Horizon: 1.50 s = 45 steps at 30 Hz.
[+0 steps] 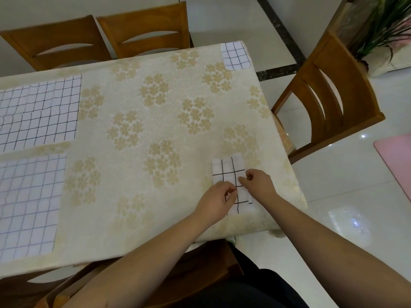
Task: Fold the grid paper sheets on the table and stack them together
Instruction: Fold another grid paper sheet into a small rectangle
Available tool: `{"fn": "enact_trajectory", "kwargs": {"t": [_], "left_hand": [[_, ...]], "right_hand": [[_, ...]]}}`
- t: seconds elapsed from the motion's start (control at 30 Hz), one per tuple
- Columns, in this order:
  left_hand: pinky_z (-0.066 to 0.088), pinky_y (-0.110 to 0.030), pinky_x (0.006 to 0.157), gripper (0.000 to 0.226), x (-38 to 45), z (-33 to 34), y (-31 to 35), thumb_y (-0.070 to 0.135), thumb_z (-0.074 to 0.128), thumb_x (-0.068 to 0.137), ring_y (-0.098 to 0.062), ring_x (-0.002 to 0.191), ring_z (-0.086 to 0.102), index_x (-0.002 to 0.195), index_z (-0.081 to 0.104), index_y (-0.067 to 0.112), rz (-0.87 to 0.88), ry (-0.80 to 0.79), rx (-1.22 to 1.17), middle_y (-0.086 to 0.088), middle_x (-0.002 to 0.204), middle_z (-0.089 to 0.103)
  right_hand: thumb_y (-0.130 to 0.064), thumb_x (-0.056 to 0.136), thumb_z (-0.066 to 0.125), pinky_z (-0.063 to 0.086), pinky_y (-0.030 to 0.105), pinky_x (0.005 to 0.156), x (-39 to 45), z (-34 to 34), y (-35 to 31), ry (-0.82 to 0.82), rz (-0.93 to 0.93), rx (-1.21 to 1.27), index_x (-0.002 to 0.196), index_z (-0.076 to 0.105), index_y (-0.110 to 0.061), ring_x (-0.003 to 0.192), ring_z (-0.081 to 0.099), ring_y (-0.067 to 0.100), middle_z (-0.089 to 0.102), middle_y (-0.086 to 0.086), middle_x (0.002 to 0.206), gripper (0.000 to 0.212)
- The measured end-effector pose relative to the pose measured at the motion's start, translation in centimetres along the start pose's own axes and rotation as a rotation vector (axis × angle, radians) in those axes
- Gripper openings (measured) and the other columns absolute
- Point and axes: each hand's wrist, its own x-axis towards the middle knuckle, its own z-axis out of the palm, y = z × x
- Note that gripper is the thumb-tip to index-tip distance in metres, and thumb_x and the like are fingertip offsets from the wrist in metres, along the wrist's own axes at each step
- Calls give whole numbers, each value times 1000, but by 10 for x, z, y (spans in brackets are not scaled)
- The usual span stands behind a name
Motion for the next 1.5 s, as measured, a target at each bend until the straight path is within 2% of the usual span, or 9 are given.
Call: {"fn": "enact_trajectory", "kwargs": {"t": [0.2, 0.3, 0.5, 0.9, 1.07, 1.17, 1.3, 1.4, 1.5], "left_hand": [[43, -41, 103, 54, 3, 9, -41, 37, 35, 90, -22, 130, 46, 136, 50, 15, 98, 15, 360, -5, 141, 49], [29, -39, 112, 57, 3, 12, -55, 38, 35, 93, -21, 143, 29, 145, 40, 17, 180, -29, 537, -5, 154, 34], [20, -42, 118, 62, 11, 17, -74, 47, 37, 97, -21, 147, 18, 152, 27, 19, 198, -90, 689, -4, 160, 21], [14, -44, 117, 63, 18, 20, -86, 54, 31, 100, -21, 149, 9, 154, 19, 25, 245, -129, 710, -1, 162, 12], [13, -45, 117, 62, 18, 20, -88, 55, 27, 100, -19, 149, 7, 154, 16, 27, 244, -130, 700, 1, 162, 9], [14, -46, 117, 62, 18, 20, -88, 55, 29, 100, -19, 149, 9, 154, 17, 27, 246, -123, 683, 1, 162, 10], [15, -46, 118, 62, 18, 20, -87, 55, 28, 100, -18, 149, 9, 154, 20, 27, 238, -116, 665, 1, 162, 11], [15, -45, 119, 63, 18, 20, -87, 56, 27, 100, -17, 149, 8, 154, 18, 26, 234, -123, 670, 1, 162, 11], [14, -44, 119, 65, 18, 18, -87, 59, 28, 98, -15, 149, 10, 154, 19, 26, 232, -121, 682, 3, 162, 11]], "right_hand": [[-34, 88, 63, 30, 26, 51, 7, 7, 25, -61, 87, -76, 65, 44, -14, 56, 44, 14, 44, -1, 59, 36], [-36, 89, 62, 29, 22, 48, 11, 9, 27, -53, 80, -96, 65, 42, -21, 54, 42, 7, 43, -6, 59, 36], [-38, 89, 63, 35, 23, 54, 17, 12, 29, -14, 106, -71, 83, 58, -19, 62, 51, 8, 55, -8, 68, 21], [-43, 86, 67, 49, 30, 62, 18, 19, 36, 56, 175, -124, 85, 56, -22, 68, 57, 14, 60, -5, 77, 24], [-31, 79, 75, 48, 35, 70, 19, 23, 36, 280, -57, -215, 99, 59, -16, 83, 58, 22, 58, 2, 95, 30], [-21, 87, 61, 48, 39, 83, 18, 30, 31, 372, -353, -240, 110, 62, -11, 97, 61, 28, 63, 8, 108, 25], [-30, 99, 33, 30, 38, 112, 10, 54, 35, 219, -533, -368, 140, 47, -7, 134, 43, 24, 48, 10, 144, 49], [-42, 102, 23, 16, 36, 117, 6, 66, 48, 101, -479, -444, 150, 30, -10, 145, 25, 18, 27, 5, 157, 58], [-47, 100, 25, 14, 39, 118, 8, 65, 55, 78, -436, -497, 152, 26, -13, 147, 19, 17, 21, 3, 159, 62]]}}
